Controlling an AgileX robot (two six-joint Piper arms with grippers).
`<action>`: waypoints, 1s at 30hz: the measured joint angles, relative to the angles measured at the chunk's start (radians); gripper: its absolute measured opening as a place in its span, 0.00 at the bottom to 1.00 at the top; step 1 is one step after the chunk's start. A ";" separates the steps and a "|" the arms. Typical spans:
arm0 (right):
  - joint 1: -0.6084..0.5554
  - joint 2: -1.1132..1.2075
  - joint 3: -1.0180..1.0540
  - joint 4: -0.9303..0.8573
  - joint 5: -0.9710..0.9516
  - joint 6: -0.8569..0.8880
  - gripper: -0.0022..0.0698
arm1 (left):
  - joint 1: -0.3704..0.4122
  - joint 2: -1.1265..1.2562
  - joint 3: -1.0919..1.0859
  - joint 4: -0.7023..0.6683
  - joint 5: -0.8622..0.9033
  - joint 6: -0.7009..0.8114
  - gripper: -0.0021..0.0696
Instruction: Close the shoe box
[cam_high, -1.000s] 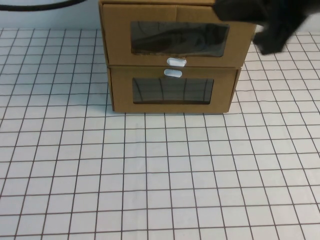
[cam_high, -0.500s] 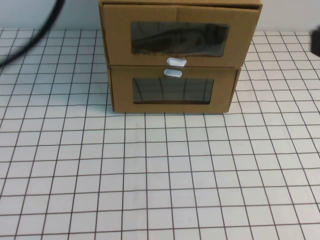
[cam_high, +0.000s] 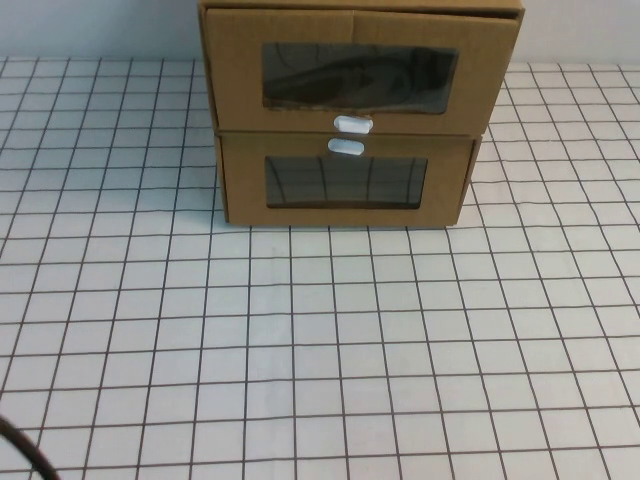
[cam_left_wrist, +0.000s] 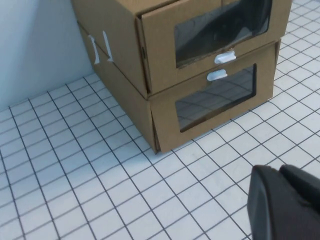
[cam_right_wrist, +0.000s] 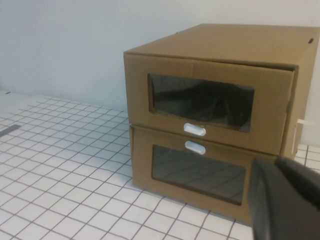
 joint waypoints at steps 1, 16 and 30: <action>0.000 -0.030 0.020 0.000 -0.002 0.000 0.01 | 0.000 -0.041 0.070 -0.016 -0.039 0.000 0.02; 0.000 -0.154 0.069 -0.044 -0.012 0.000 0.01 | 0.000 -0.284 0.606 -0.120 -0.422 0.002 0.02; 0.000 -0.154 0.069 -0.030 -0.012 0.000 0.01 | 0.000 -0.285 0.612 -0.127 -0.477 0.002 0.02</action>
